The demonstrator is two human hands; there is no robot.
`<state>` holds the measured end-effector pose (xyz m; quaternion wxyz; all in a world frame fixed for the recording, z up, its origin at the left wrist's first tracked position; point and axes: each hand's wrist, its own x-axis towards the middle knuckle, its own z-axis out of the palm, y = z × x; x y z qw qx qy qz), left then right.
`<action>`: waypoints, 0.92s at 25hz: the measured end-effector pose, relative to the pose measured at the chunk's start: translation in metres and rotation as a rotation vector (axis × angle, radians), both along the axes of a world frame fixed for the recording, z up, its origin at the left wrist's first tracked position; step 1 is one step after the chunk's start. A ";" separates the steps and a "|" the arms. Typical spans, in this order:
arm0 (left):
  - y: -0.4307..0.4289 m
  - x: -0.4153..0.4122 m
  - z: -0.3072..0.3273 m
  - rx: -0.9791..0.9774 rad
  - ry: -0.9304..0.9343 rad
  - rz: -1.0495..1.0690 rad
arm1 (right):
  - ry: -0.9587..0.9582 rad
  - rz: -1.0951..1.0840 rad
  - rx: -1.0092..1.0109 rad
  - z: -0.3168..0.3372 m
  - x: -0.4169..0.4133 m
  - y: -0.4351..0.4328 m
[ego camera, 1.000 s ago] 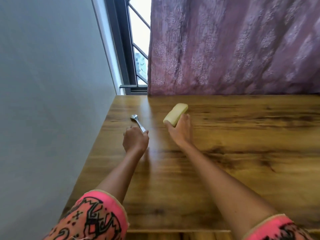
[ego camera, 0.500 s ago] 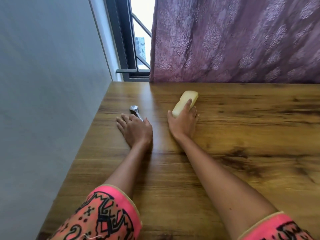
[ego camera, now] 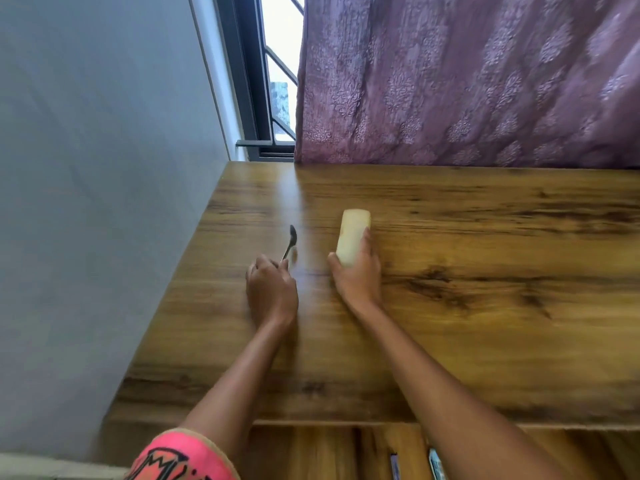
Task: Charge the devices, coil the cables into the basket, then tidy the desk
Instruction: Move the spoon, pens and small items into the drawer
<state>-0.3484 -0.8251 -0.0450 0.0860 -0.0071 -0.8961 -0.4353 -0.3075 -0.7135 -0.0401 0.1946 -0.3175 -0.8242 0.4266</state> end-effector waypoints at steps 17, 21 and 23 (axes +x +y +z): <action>-0.134 0.322 -0.013 0.321 -0.300 -0.007 | -0.054 0.422 -0.031 -0.025 0.339 -0.166; -0.143 0.330 -0.038 0.200 -0.420 -0.007 | -0.194 0.459 -0.030 -0.042 0.341 -0.166; -0.144 0.323 -0.046 0.147 -0.489 -0.001 | -0.237 0.470 -0.031 -0.053 0.334 -0.164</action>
